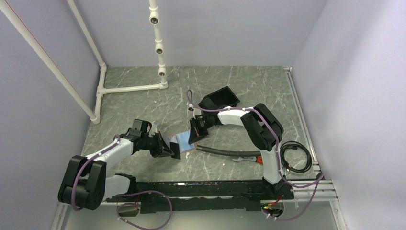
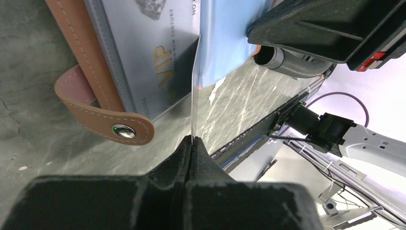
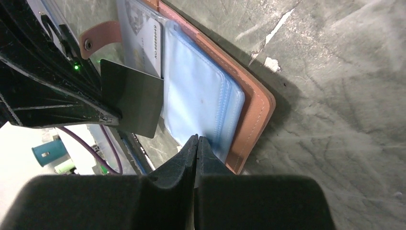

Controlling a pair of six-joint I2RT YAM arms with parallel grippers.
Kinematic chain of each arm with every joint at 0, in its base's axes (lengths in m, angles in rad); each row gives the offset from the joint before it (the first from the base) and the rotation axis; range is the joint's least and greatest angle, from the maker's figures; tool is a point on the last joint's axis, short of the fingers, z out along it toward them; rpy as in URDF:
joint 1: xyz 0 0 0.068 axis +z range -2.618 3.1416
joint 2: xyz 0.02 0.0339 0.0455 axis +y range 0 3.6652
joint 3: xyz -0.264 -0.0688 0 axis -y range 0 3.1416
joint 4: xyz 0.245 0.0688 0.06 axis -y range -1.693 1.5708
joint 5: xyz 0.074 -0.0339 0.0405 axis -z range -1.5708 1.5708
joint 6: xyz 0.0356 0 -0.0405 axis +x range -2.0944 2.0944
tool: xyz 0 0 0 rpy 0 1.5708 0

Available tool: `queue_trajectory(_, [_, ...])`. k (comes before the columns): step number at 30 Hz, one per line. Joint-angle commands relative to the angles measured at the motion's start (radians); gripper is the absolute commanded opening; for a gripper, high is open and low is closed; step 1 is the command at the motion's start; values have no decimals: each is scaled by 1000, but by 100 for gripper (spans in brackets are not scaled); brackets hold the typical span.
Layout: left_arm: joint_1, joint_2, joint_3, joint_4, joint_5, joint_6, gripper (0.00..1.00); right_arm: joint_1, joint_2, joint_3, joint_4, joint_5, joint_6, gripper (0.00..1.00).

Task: Put the credit cards into the card holder
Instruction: Insert the credit card into the card holder.

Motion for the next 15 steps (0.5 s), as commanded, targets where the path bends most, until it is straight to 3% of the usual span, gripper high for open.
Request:
queue_trajectory(1, [-3, -13, -9, 67, -26, 36, 0, -18, 42, 11, -26, 75, -60, 0])
queue_trajectory(15, [-3, -25, -34, 155, -16, 27, 0, -21, 49, 4, -20, 50, -64, 0])
